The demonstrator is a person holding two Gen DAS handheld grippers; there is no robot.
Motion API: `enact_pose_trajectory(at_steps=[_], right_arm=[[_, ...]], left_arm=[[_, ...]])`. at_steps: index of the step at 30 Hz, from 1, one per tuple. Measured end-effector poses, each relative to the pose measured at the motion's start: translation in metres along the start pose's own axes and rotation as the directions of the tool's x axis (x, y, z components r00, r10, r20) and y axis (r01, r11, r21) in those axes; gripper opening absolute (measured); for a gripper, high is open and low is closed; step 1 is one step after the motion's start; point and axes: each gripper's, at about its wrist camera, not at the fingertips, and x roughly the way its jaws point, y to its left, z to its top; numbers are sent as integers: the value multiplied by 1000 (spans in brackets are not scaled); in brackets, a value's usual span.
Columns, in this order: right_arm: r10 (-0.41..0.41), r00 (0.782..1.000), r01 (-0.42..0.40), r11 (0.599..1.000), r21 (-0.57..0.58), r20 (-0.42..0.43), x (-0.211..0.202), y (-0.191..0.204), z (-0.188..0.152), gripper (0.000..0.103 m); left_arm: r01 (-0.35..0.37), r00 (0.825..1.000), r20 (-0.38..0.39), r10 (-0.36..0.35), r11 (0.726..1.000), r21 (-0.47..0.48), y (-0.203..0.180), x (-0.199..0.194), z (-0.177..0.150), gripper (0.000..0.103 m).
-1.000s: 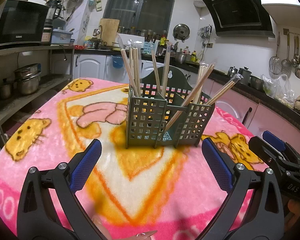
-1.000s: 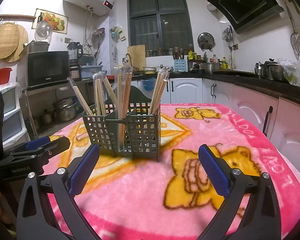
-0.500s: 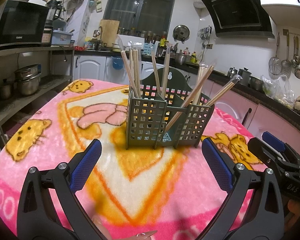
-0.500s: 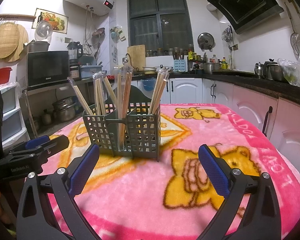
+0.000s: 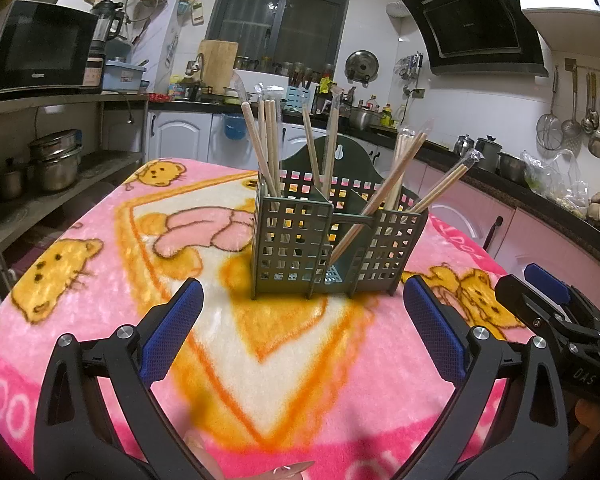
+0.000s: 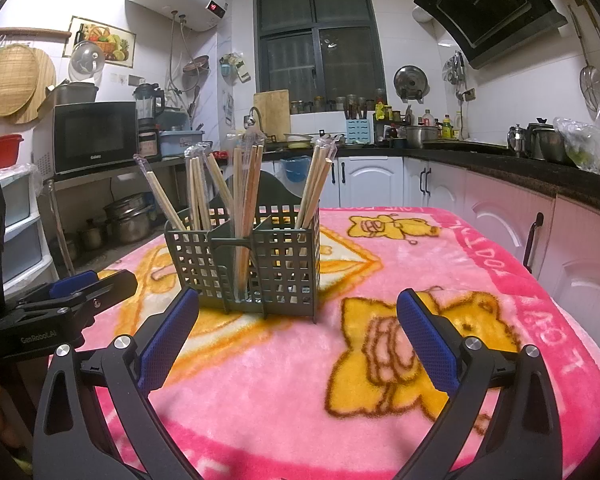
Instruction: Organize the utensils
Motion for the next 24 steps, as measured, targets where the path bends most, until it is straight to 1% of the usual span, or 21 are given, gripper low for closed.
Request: enact_pose_trajectory(at_steps=[8, 12, 16, 18, 21, 23, 24], right_arm=[[-4, 1000, 4, 1000, 1, -10, -1, 0, -1, 96], [-27, 999, 28, 999, 16, -41, 0, -6, -1, 96], [-48, 995, 53, 997, 49, -83, 5, -19, 2, 96], [-73, 992, 79, 995, 60, -105, 9, -28, 3, 96], [-131, 981, 141, 988, 59, -142, 17, -49, 7, 96], [-193, 962, 204, 978, 43, -194, 27, -69, 11, 96], [-227, 947, 241, 970, 32, -227, 35, -82, 13, 96]], left_arm=[[10, 1000, -1, -10, 1000, 0, 0, 0, 1, 92], [14, 1000, -4, -14, 1000, -6, 1, 0, 2, 92], [11, 999, -34, -12, 1000, -12, 0, 5, 3, 92], [3, 999, -48, -4, 1000, -20, 2, 6, 3, 92], [-32, 997, -76, 29, 999, -38, 12, 10, 8, 92], [-82, 989, -130, 72, 994, -69, 33, 18, 16, 92], [-126, 978, -177, 111, 989, -76, 48, 27, 23, 92]])
